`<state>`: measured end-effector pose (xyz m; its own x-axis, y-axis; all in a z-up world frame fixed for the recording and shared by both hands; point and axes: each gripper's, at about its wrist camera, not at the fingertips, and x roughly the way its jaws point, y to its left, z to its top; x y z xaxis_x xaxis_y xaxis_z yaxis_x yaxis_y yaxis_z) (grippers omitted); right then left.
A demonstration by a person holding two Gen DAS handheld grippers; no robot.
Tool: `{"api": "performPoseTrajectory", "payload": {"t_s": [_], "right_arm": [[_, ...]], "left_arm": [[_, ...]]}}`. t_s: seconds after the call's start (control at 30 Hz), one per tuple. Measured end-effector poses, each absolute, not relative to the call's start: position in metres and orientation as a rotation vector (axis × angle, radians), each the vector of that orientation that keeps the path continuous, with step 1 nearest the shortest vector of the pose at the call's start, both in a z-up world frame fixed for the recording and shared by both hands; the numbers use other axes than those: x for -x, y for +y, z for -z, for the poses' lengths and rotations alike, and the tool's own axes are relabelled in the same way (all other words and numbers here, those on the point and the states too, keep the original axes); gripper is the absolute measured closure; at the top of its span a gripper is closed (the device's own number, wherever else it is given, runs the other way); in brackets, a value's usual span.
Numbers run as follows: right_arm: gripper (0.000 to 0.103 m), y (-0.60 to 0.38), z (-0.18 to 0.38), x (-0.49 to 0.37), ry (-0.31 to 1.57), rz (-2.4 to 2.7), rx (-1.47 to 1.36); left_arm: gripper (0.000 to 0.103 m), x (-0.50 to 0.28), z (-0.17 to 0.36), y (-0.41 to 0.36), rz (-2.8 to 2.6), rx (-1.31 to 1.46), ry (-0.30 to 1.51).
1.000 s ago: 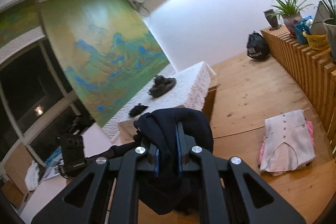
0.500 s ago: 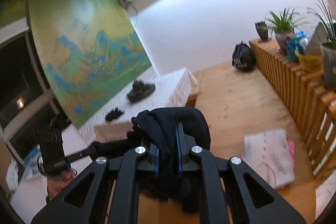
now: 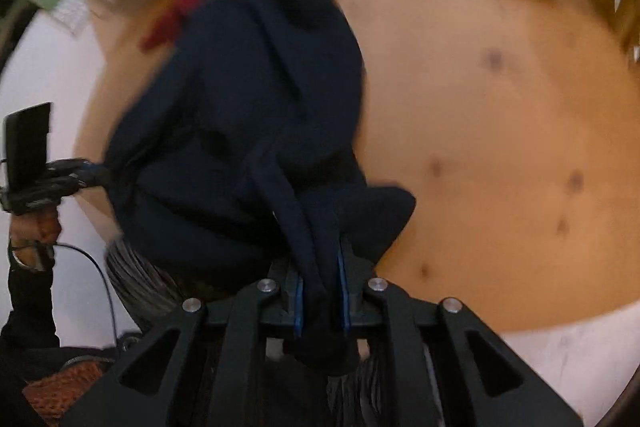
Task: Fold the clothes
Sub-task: 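Lay the navy garment flat on the table with both tools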
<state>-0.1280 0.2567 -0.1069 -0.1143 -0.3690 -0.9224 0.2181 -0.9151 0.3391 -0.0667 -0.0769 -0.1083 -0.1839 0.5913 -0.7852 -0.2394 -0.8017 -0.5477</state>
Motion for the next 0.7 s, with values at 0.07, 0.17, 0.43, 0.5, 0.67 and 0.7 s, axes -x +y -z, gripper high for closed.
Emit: {"api": "performPoseTrajectory", "payload": {"t_s": [0.07,0.17,0.43,0.5,0.67,0.7], "right_arm": [[0.084,0.265,0.105,0.126,-0.189,2.056,-1.791],[0.08,0.27,0.087,0.126,-0.144,2.081,-1.753],[0.057,0.273,0.035,0.166,-0.027,2.208,-1.622],[0.047,0.27,0.032,0.194,-0.073,2.266,-1.556],[0.047,0.233,0.056,0.263,0.03,2.339,-1.49],[0.047,0.222,0.064,0.278,0.086,2.347,-1.482]], "left_arm": [[0.078,0.056,0.104,-0.094,-2.05,1.538,-0.455],[0.078,0.053,0.09,-0.117,-2.098,1.533,-0.468],[0.076,0.16,0.063,-0.123,-2.276,1.459,-0.351],[0.076,0.198,0.066,-0.113,-2.296,1.435,-0.329],[0.076,0.268,0.093,-0.086,-2.386,1.468,-0.124],[0.076,0.278,0.1,-0.086,-2.386,1.49,-0.132]]}}
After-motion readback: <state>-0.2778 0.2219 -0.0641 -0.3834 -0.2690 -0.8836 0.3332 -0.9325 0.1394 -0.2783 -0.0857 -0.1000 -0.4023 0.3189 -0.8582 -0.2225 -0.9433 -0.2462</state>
